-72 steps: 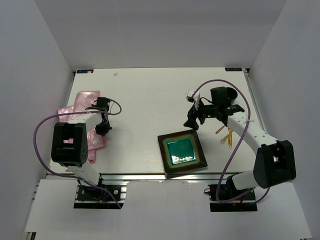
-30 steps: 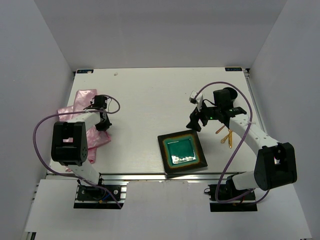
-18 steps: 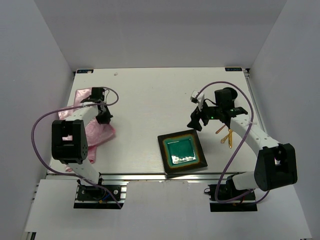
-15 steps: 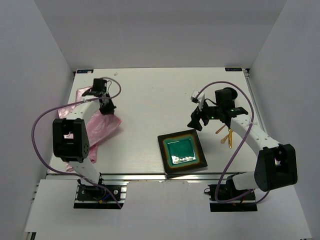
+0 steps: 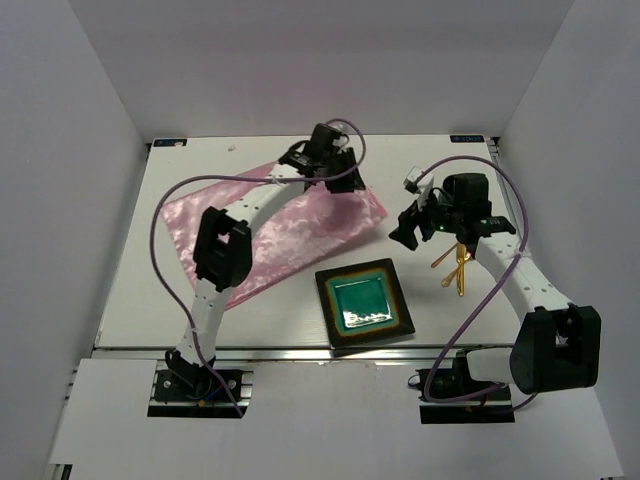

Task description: Set the dinner table for one person

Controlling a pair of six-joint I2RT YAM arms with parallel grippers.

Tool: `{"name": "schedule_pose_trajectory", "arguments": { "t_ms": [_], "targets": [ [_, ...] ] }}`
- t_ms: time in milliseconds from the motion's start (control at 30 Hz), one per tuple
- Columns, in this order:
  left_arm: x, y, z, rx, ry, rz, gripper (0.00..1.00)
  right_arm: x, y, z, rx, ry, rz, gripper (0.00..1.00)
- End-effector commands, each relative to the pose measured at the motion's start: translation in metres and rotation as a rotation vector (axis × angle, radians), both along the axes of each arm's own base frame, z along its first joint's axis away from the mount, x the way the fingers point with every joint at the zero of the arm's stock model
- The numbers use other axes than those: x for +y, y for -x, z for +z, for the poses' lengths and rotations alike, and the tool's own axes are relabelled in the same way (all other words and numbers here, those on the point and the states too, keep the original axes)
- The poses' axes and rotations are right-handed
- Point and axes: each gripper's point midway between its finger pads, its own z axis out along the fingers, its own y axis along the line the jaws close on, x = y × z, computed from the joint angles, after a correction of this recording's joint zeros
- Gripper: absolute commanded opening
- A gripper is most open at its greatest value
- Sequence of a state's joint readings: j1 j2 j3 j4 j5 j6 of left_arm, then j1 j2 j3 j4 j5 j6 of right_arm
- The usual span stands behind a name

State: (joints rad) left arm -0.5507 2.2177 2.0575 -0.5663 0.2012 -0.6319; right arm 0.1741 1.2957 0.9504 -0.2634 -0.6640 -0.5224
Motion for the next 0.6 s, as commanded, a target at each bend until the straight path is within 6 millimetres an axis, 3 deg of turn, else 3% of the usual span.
{"name": "schedule_pose_trajectory", "arguments": {
  "t_ms": [0, 67, 100, 133, 167, 233, 267, 300, 333, 367, 400, 433, 467, 500, 533, 567],
  "targets": [
    [-0.017, 0.010, 0.010, 0.046, 0.040, -0.036, 0.47, -0.007, -0.003, 0.000, -0.012, -0.002, -0.040, 0.82],
    [-0.011, 0.011, 0.029, 0.000, 0.028, -0.027, 0.63, -0.011, -0.006, -0.004, -0.003, 0.004, -0.070, 0.82],
    [-0.004, 0.011, 0.035, -0.019, 0.009, -0.015, 0.83, -0.011, -0.009, -0.005, -0.008, 0.002, -0.081, 0.82],
    [0.011, 0.011, 0.048, -0.051, -0.027, 0.010, 0.87, -0.012, -0.013, -0.006, 0.015, -0.011, -0.116, 0.83],
    [0.020, 0.012, 0.054, -0.063, -0.042, 0.027, 0.87, -0.012, -0.016, -0.006, 0.026, -0.021, -0.133, 0.83],
    [0.047, 0.016, 0.044, -0.042, -0.092, 0.071, 0.87, -0.010, -0.028, -0.004, 0.065, -0.055, -0.175, 0.83],
    [0.063, 0.021, 0.063, -0.081, -0.095, 0.108, 0.87, -0.009, -0.034, -0.005, 0.082, -0.065, -0.194, 0.83],
    [0.074, 0.022, 0.065, -0.091, -0.099, 0.130, 0.87, -0.009, -0.046, -0.005, 0.098, -0.075, -0.223, 0.83],
    [0.096, 0.028, 0.040, -0.039, -0.131, 0.172, 0.87, -0.010, -0.055, -0.004, 0.119, -0.091, -0.269, 0.83],
    [0.113, 0.034, 0.057, -0.068, -0.119, 0.212, 0.86, -0.011, -0.063, -0.004, 0.131, -0.094, -0.295, 0.82],
    [0.124, 0.037, 0.056, -0.073, -0.114, 0.237, 0.86, -0.010, -0.072, -0.015, 0.166, -0.092, -0.321, 0.82],
    [0.146, 0.046, 0.031, -0.013, -0.136, 0.277, 0.85, -0.014, -0.088, -0.006, 0.143, -0.097, -0.365, 0.82],
    [0.163, 0.049, 0.027, -0.009, -0.158, 0.326, 0.85, -0.014, -0.095, -0.009, 0.161, -0.101, -0.388, 0.82],
    [0.177, 0.057, 0.036, -0.023, -0.155, 0.356, 0.84, -0.015, -0.104, -0.022, 0.191, -0.085, -0.406, 0.81],
    [0.195, 0.067, 0.018, 0.019, -0.187, 0.387, 0.84, -0.015, -0.113, -0.015, 0.183, -0.082, -0.418, 0.81],
    [0.205, 0.073, 0.014, 0.029, -0.202, 0.407, 0.84, -0.016, -0.119, -0.018, 0.191, -0.073, -0.424, 0.80]
  ]
}}
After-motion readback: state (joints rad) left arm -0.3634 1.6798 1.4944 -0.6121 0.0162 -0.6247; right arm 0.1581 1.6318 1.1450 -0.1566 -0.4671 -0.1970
